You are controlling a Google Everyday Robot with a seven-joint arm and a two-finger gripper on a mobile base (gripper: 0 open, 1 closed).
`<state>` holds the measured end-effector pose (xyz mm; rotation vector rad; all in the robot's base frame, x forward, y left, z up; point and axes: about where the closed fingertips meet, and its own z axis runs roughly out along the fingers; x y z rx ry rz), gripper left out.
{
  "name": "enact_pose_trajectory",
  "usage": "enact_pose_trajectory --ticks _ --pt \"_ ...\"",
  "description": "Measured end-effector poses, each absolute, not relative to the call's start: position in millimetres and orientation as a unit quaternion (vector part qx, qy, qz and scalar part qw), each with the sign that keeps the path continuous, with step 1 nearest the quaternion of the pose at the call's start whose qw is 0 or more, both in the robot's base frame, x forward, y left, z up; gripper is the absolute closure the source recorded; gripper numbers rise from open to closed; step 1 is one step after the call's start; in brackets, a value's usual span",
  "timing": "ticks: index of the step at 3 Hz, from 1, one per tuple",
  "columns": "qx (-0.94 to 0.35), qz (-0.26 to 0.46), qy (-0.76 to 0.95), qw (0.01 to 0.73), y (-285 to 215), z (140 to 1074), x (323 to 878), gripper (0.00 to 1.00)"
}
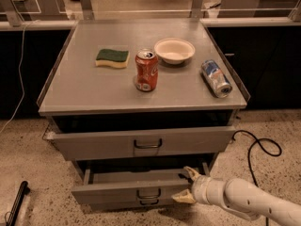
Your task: Open middle drawer
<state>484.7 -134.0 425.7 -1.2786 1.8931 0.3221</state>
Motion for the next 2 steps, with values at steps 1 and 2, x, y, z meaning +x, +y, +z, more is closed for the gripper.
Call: enact_pose_trajectory --ticks 1,2 --pt "-0.507 0.128 0.750 0.405 -133.9 425.7 484.7 0.00" --pt "-0.507 0.128 0.750 0.405 -133.9 425.7 484.7 0.17"
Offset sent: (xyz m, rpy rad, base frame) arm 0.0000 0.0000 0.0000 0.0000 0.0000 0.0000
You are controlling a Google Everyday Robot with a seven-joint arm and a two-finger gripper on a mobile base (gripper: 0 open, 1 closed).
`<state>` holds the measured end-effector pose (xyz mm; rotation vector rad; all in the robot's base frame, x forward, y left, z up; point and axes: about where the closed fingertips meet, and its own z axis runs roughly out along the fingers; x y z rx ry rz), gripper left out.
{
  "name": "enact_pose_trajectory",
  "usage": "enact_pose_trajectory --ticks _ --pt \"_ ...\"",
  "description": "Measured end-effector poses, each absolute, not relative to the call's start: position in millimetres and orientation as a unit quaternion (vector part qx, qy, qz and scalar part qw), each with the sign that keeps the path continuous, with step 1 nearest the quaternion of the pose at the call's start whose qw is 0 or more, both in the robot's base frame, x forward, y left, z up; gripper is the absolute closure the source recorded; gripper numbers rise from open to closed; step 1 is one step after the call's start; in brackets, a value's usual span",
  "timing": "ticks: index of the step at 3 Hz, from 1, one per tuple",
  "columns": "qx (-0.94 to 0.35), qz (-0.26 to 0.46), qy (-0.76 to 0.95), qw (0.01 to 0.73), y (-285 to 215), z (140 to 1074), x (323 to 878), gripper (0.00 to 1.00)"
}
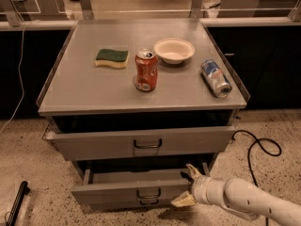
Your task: Open middle drawer
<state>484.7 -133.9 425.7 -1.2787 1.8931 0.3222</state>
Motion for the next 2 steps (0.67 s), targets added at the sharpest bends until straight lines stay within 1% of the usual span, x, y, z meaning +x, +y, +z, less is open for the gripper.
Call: enact_pose_trajectory --ticks 1,2 --pt "-0.507 0.128 0.750 0.405 -134.2 425.6 483.7 0.49" --pt "-0.507 0.128 0.750 0.405 -134.2 425.7 483.7 0.72"
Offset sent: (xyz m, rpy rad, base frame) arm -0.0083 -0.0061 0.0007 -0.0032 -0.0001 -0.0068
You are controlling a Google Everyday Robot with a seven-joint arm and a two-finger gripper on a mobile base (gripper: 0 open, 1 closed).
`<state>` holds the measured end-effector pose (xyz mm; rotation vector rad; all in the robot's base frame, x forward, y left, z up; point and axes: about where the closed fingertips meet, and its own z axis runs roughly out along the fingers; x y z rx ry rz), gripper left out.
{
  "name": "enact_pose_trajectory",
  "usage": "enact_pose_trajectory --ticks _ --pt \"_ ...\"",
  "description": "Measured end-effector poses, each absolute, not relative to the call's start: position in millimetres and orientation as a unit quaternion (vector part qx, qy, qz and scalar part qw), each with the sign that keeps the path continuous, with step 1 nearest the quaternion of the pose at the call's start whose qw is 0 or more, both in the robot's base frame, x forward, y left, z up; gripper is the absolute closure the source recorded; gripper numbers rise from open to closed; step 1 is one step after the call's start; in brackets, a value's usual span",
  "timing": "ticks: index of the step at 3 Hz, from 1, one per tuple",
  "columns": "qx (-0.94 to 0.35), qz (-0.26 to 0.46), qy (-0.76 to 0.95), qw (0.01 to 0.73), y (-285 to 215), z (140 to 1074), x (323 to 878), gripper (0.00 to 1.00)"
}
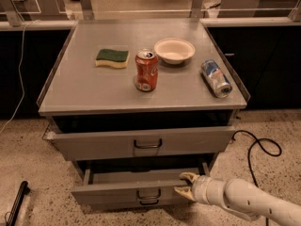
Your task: Open middle drawer
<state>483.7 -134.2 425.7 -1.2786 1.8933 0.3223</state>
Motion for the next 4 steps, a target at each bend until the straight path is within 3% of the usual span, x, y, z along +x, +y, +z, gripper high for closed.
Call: enact_pose_trajectory --ticks 1,3,4 --pt "-0.500 0.126 0.747 0.419 -152 444 439 1.00" --pt "-0.491 0.136 0.745 0.431 -169 481 292 0.97" --pt "-0.475 0.126 0.756 0.434 -181 480 291 0.74"
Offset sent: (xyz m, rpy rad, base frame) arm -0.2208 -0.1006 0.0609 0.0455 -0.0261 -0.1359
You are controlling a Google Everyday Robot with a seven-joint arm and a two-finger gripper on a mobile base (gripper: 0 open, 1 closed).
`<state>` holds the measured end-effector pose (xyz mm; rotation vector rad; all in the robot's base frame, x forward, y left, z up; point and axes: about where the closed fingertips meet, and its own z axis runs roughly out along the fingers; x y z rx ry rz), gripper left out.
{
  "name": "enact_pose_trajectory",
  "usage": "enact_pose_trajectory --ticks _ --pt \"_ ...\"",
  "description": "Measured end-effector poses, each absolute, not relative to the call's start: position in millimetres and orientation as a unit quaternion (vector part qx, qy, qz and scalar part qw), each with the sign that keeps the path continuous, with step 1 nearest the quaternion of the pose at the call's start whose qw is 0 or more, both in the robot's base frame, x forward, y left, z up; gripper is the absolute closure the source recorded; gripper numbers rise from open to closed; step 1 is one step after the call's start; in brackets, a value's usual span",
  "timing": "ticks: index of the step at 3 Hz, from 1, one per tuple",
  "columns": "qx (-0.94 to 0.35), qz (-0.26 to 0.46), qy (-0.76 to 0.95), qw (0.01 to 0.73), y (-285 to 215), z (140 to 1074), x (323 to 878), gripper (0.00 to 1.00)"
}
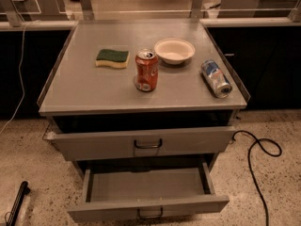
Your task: Open middle drawer
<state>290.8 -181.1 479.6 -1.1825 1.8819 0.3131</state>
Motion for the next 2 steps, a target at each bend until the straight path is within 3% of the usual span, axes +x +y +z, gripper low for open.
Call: enact_pose_trajectory --ticks 1,2 --pt "-0.478 0.128 0.753 0.433 -178.2 479.6 292.2 0.43" --pt "-0.478 0.128 0.753 0.433 -178.2 479.6 292.2 0.20"
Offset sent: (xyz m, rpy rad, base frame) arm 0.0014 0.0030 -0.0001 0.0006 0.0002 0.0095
